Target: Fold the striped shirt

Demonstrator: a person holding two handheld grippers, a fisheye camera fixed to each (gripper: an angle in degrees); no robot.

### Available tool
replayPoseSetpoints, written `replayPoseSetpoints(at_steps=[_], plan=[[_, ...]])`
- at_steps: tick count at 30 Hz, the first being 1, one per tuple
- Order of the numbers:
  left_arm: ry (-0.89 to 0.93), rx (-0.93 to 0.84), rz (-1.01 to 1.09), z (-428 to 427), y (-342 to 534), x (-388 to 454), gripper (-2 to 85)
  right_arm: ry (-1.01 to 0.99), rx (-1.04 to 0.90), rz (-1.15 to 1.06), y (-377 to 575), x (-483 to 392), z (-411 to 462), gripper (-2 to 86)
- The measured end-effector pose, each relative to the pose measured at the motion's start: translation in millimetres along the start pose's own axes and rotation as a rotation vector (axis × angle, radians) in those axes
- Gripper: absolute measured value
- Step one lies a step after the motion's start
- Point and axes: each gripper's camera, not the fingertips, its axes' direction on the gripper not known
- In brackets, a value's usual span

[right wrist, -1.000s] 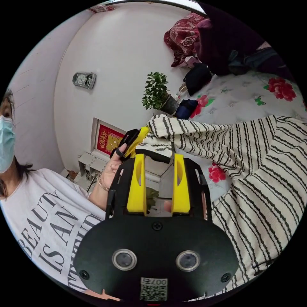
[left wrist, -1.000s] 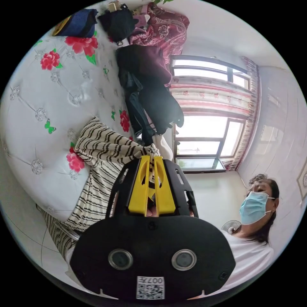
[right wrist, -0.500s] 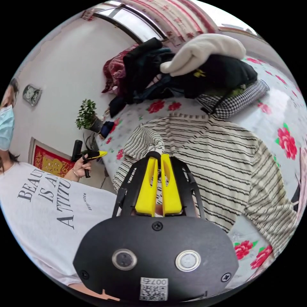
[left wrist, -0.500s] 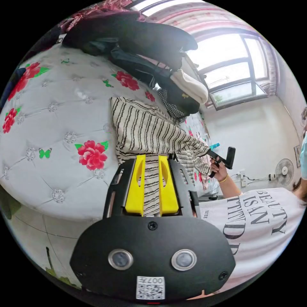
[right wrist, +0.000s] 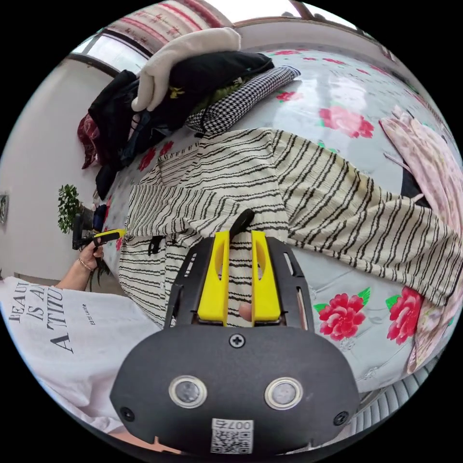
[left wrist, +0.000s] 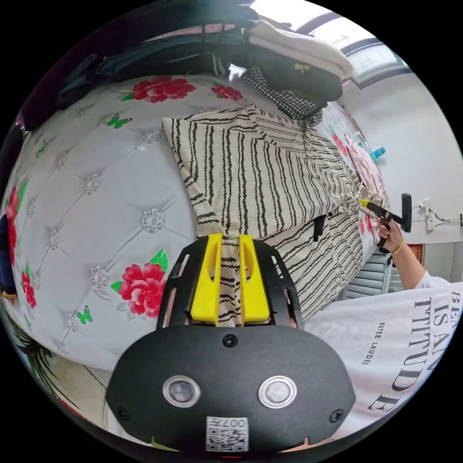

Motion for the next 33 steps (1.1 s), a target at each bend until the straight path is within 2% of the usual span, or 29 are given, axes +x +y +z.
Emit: replayPoseSetpoints(at_steps=[4,8,12,14,19,22,24,27,29,33], plan=[[-0.031,0.05,-0.009,-7,-3,6,5.4,-0.108,0.099,0.074,25,1,-15,1.6],[-0.009,0.117,0.018,-14,-13,11,5.0,-0.133,0.038,0.025,29,-18,16,1.8],[-0.027,0.038,0.101,16,-37,26,3.0,-0.094,-0.036,-0.034,17,-35,42,0.9],[-0.141,-0.066,0.144,43,-46,28,0.1,-0.022,-0.068,-0.128,14,-47,30,0.4],[-0.116,-0.036,0.157,43,-53,21,-0.8,0.012,-0.102,-0.214,32,-45,-4,0.7],[-0.112,-0.028,0.144,42,-54,20,-0.5,-0.001,-0.127,-0.122,39,-34,8,1.9],[-0.11,-0.026,0.117,37,-53,19,-0.2,-0.034,-0.078,-0.07,44,-27,2,2.6],[-0.112,0.025,0.064,20,-44,12,-0.3,-0.06,0.136,0.118,64,6,-38,3.5],[-0.069,0.056,-0.006,9,-33,0,-0.6,0.02,0.332,0.373,98,53,-78,4.1],[-0.019,0.062,-0.134,2,-18,-20,-0.9,0.062,0.575,0.721,161,130,-125,4.7]])
